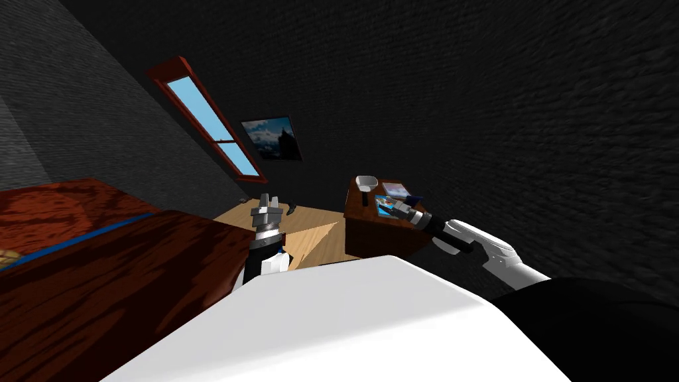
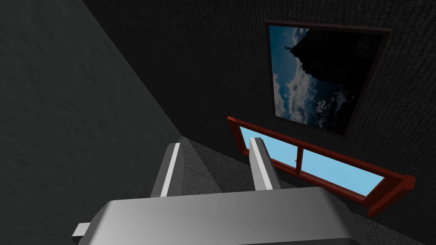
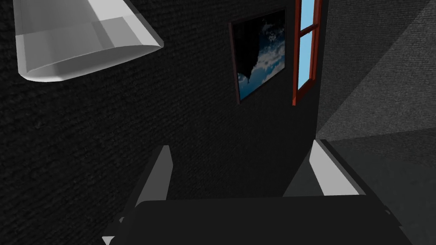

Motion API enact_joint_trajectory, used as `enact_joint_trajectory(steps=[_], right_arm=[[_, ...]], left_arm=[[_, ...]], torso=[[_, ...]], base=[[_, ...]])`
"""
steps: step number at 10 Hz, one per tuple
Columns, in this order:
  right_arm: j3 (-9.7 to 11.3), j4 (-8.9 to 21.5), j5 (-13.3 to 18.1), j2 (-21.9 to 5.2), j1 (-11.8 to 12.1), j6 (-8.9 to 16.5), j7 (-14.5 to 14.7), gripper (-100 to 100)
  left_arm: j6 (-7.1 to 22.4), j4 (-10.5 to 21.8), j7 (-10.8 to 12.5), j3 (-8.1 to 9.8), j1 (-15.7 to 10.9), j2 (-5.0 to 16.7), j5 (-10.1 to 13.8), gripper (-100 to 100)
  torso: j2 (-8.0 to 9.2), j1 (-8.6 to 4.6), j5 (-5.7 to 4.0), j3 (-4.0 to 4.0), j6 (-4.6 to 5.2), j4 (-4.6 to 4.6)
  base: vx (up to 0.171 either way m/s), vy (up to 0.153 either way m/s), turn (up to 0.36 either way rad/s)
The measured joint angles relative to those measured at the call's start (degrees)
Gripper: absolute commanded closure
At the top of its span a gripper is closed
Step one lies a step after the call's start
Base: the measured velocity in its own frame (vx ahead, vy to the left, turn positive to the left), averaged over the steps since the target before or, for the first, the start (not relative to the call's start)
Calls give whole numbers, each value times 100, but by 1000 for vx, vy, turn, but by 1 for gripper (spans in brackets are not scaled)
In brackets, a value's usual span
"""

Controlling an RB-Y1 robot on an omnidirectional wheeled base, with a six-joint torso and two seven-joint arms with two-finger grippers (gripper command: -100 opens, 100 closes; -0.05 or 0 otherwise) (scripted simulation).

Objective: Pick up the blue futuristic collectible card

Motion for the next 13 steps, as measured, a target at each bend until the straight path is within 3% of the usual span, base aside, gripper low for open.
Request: enact_joint_trajectory(steps=[13], right_arm=[[269, 1380, 909, -2303, 72, -210, -36, -100]], left_arm=[[0, 0, 0, 0, 0, 0, 0, 0]], torso=[[-7, -2, -1, -4, -2, -2]], base=[[8, 3, 116]])
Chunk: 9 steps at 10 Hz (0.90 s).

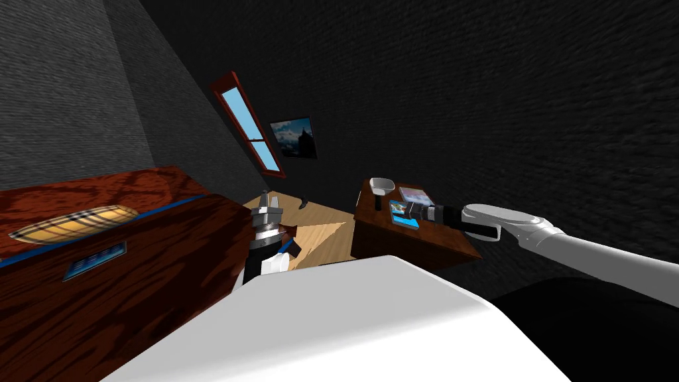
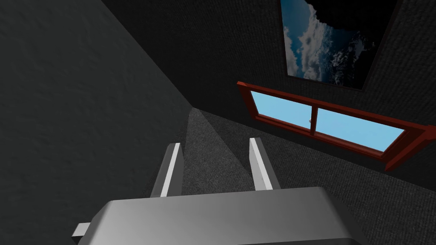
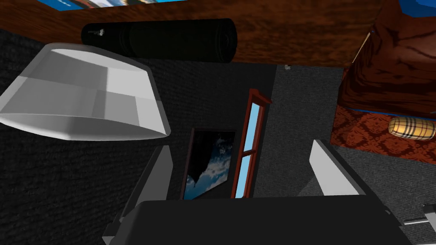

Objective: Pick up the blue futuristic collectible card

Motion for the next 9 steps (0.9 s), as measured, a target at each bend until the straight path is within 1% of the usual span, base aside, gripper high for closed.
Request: enact_joint_trajectory(steps=[1, 2, 3, 4, 5, 6, 7, 8, 9], right_arm=[[19, 75, 47, -155, 21, -21, 2, -100], [242, 297, 171, -297, -157, -49, 2, -100], [255, 361, 208, -475, -133, -67, -22, -100], [190, 407, 252, -695, 27, -77, -47, -100], [229, 504, 303, -792, 32, -107, -26, -100], [337, 718, 385, -945, -19, -192, -8, -100], [379, 779, 430, -1068, -11, -215, -14, -100], [365, 824, 480, -1250, 126, -199, -25, -100], [400, 898, 518, -1364, 130, -213, -32, -100]], left_arm=[[0, 0, 0, 0, 0, 0, 0, 0], [0, 0, 0, 0, 0, 0, 0, 0], [0, 0, 0, 0, 1, 0, 0, 0], [0, 0, 0, 0, 0, 0, 0, 0], [0, 0, 0, 0, 1, 0, 0, 0], [0, 0, 0, 0, 0, 0, 0, 0], [0, 0, 0, 0, 1, 0, 0, 0], [0, 0, 0, 0, 0, 0, 0, 0], [0, 0, 0, 0, 1, 0, 0, 0]], torso=[[1, 0, -1, 1, 2, 0], [-1, -2, -2, -1, 0, 0], [1, -1, 0, 1, 3, 0], [1, 0, 0, 1, 2, 0], [3, -1, -2, 2, 4, 1], [2, -3, -1, 1, 2, 1], [3, -2, -2, 2, 3, 1], [3, -2, -1, 2, 3, 1], [3, -2, -2, 2, 4, 1]], base=[[12, -7, 110], [11, -7, 61], [12, -6, 94], [8, -9, 49], [8, -11, 78], [7, -11, 50], [10, -12, 76], [8, -12, 37], [7, -12, 57]])
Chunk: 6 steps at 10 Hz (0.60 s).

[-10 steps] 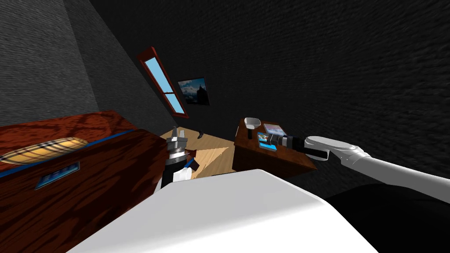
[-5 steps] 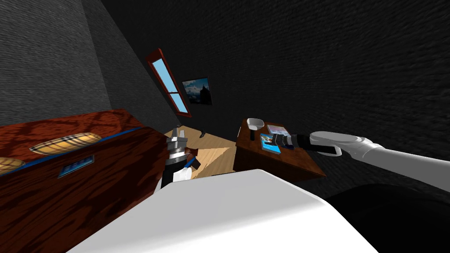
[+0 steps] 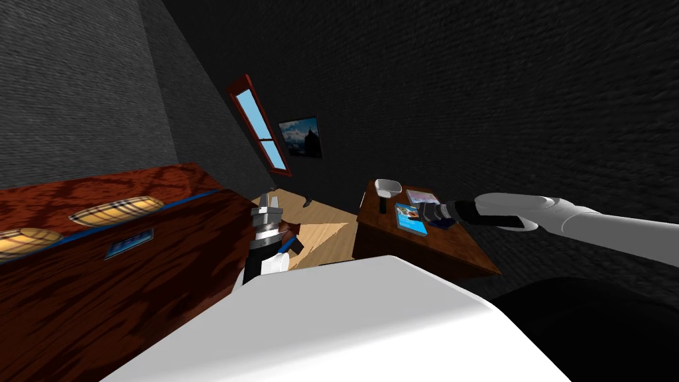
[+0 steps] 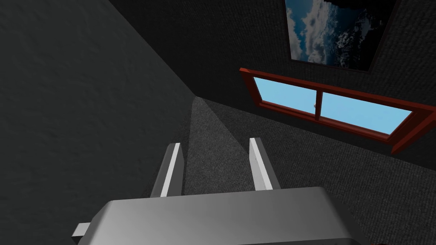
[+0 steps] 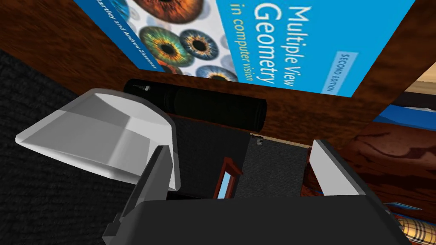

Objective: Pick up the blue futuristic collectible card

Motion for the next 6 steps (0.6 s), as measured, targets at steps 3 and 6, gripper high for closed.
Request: enact_joint_trajectory(steps=[3, 6], right_arm=[[444, 398, 293, -450, -220, -90, -109, -100], [433, 453, 327, -640, -52, -91, -94, -100]], left_arm=[[0, 0, 0, 0, 0, 0, 0, 0], [0, 0, 0, 0, 0, 0, 0, 0]], torso=[[-1, -3, -1, 0, 0, 0], [3, 3, 1, 2, 0, 1]], base=[[7, -16, 37], [3, -9, 34]])
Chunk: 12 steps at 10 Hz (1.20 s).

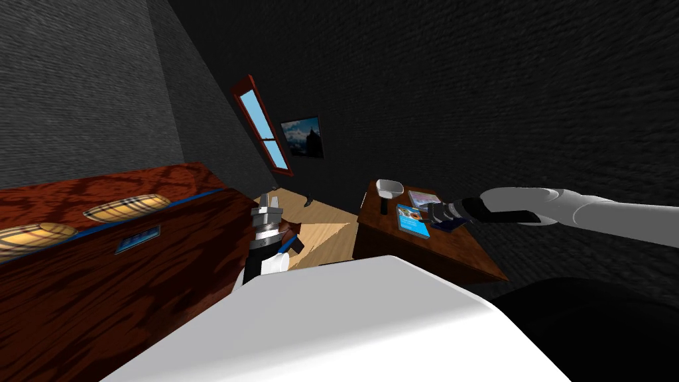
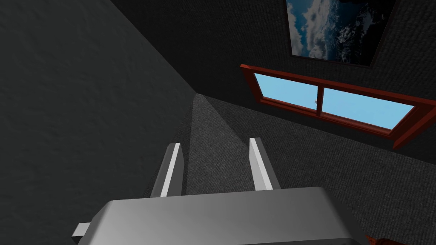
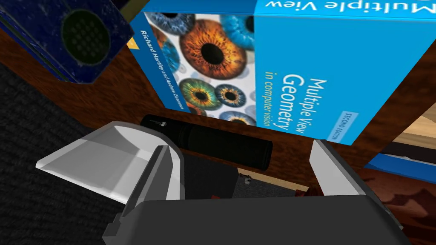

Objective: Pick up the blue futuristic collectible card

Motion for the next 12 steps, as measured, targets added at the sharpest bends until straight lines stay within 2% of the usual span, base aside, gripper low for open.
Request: enact_joint_trajectory(steps=[1, 2, 4, 5, 7, 9, 10, 11, 12], right_arm=[[216, 219, 148, -133, -170, -91, -56, -100], [97, 249, 58, -277, 96, -109, -5, -100], [262, 386, 188, -541, 188, -84, -35, -100], [278, 480, 175, -630, 233, -134, -15, -100], [325, 606, -31, -884, 467, -142, 131, -100], [408, 660, 221, -786, 249, -223, 8, -100], [502, 808, 301, -883, 247, -302, -11, -100], [529, 982, 1048, -685, -108, -540, -330, -100], [597, 950, 922, -849, 81, -481, -285, -100]], left_arm=[[0, 0, 0, 0, 0, 0, 0, 0], [0, 0, 0, 0, 0, 0, 0, 0], [0, 0, 0, 0, 0, 0, 0, 0], [0, 0, 0, 0, 0, 0, 0, 0], [0, 0, 0, 0, 0, 0, 0, 0], [0, 0, 0, 0, 0, 0, 0, 0], [0, 0, 0, 0, 0, 0, 0, 0], [0, 0, 0, 0, 0, 0, 0, 0], [0, 0, 0, 0, 0, 0, 0, 0]], torso=[[-2, -6, -1, -1, 0, 0], [-1, -6, -2, -1, 2, 0], [3, -3, -1, 2, 1, 1], [3, 0, -1, 2, 1, 1], [3, 1, -1, 2, 1, 1], [2, 2, -1, 1, 2, 1], [4, -1, 0, 2, 1, 1], [5, -2, -3, 3, 2, 1], [3, 2, -1, 2, 2, 1]], base=[[7, -22, 19], [6, -16, 13], [-7, -7, 21], [-4, -4, 13], [-2, -2, 7], [-3, -3, 10], [-4, -5, 16], [0, 0, 0], [0, 0, 0]])
